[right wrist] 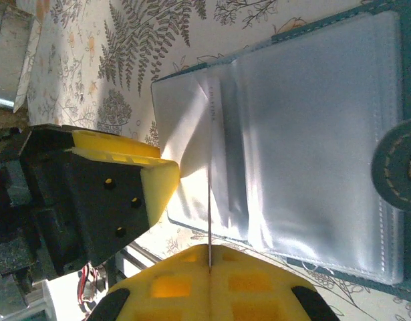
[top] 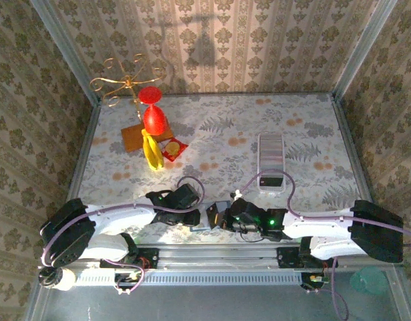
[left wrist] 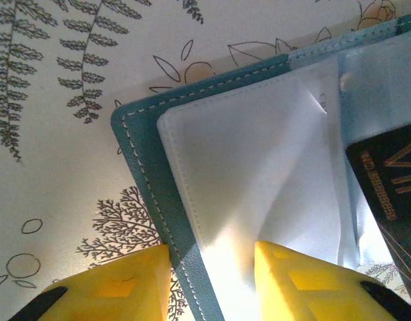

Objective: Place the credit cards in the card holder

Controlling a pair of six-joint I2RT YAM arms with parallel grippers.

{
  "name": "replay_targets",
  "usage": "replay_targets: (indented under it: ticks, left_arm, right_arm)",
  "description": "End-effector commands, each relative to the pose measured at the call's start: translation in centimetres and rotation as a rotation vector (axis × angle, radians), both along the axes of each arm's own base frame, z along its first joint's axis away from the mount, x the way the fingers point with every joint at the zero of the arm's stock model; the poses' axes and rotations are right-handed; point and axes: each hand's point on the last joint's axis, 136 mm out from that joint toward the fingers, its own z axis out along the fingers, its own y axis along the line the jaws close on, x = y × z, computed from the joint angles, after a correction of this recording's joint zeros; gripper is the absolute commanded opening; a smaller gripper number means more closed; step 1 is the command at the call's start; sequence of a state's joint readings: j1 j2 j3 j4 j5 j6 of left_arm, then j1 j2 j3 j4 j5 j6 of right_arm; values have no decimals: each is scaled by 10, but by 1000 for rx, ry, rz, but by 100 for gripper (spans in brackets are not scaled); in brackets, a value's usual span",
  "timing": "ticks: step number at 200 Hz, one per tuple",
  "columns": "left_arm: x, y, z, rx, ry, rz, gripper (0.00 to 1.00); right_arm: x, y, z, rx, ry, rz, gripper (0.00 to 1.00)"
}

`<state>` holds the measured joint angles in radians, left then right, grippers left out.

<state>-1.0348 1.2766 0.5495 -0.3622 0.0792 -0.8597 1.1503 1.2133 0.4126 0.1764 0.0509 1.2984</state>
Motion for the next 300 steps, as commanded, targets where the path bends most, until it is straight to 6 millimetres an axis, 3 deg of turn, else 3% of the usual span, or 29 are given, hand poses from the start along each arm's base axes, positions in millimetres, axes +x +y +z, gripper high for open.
replay_targets:
  ticks: [1,47,109,212,300]
  left_arm:
    - [-9,11,-10,52,33,-3,36]
    - [-10,12,-10,52,37,0,33]
    - [-11,14,-10,47,41,9,32]
    - [-13,17,-10,41,42,27,32]
    - [-12,15,-10,40,43,25,31]
  right_arm:
    - [3,-9,-5,-21,-28,-32,0]
    - [2,-11,-14,-34,-24,-24,0]
    - [4,-7,-1,31,-77,-5,0]
    - [3,0,-3,55,-75,34,0]
    - [-3,4,-20,16,-5,75,0]
